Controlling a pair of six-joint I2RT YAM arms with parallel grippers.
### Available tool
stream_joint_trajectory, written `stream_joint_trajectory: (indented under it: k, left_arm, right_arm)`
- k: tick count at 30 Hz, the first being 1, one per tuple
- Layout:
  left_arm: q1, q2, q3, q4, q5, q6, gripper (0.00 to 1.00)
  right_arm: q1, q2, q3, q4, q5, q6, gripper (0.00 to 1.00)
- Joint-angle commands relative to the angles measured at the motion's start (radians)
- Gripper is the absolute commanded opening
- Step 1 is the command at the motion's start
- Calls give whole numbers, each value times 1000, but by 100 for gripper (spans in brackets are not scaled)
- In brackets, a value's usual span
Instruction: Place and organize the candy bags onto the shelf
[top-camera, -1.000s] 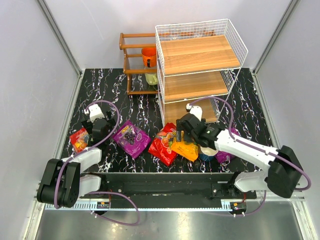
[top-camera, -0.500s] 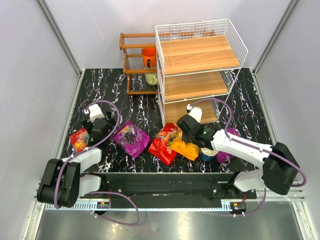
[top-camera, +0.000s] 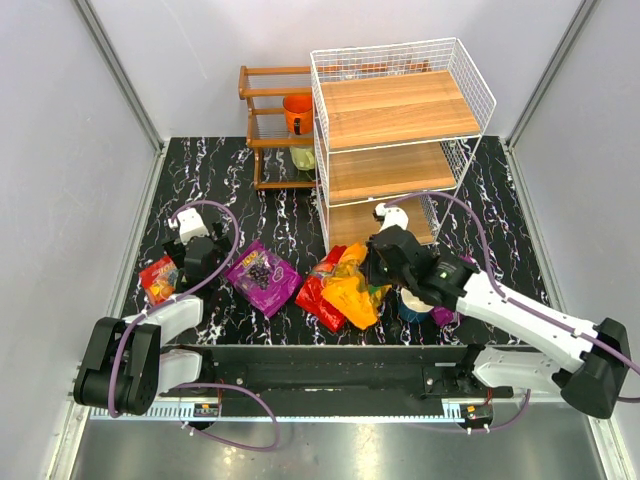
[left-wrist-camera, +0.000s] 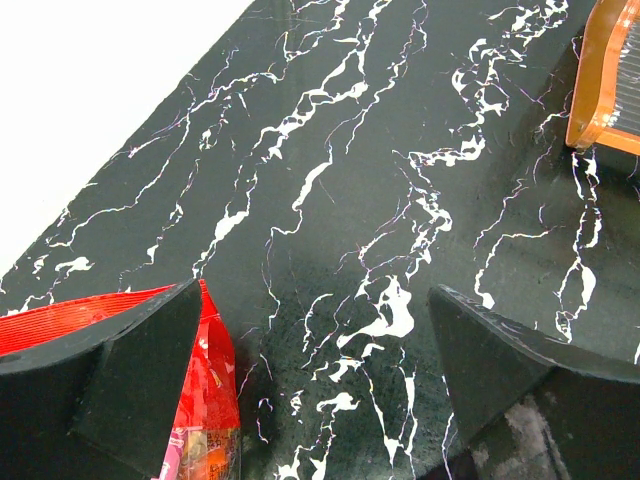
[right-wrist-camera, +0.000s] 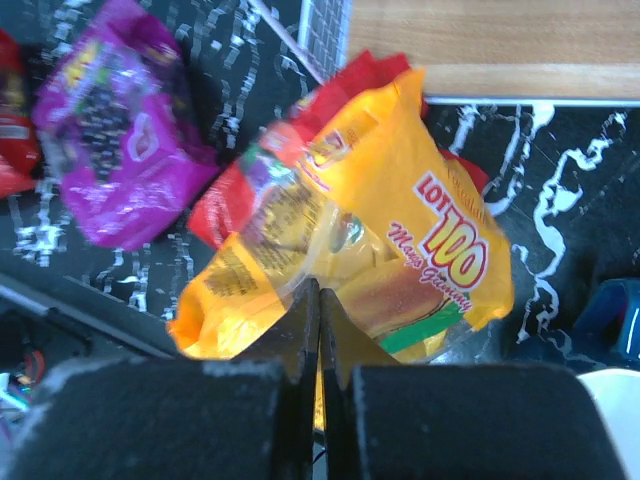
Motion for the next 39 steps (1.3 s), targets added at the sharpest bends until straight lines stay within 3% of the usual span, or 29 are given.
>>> stream_joint_trajectory:
  k: [1,9,10,12,13,16,22,25,32,35,37,38,39]
  left_arm:
    - [-3,6,42,33,-14,-4,99]
    - [-1,6,40,33,-16,-4,99]
    - [-3,6,42,31,-16,-4,99]
    - [-1,8,43,30,-14,-4,99]
    - [-1,8,45,30,-14,-4,99]
    - [-3,9,46,25,-14,-4,99]
    - [-3,11,48,20,-14,-3,99]
    - [-1,11,49,20,-13,-3,99]
    - [-3,12,54,14,-13,-4,99]
    - [-1,15,54,11,-14,-4,99]
    - [-3,17,57,11,-14,-4,99]
    - [-1,17,57,10,-14,-4,99]
    - [-1,17,57,8,-14,-4,99]
  right_arm:
    - [18,-77,111,11,-23,-30,0]
    - [35,-42,171,-98,-13,-67,0]
    - [35,-22,173,-133,12,-37,4]
    - [36,-8,165,-161,43,22,30]
    - [38,-4,154,-176,62,92,51]
    - [47,5,104,-213,103,283,70]
    - [117,70,67,-299,199,554,83]
    - [145,120,99,-331,206,597,87]
    - [186,229,79,-247,146,671,88]
    - [186,252,19,-193,142,697,70]
    - [185,249,-8,-159,128,703,51]
    - [185,243,-14,-141,123,702,40]
    - [185,237,-21,-135,119,696,18]
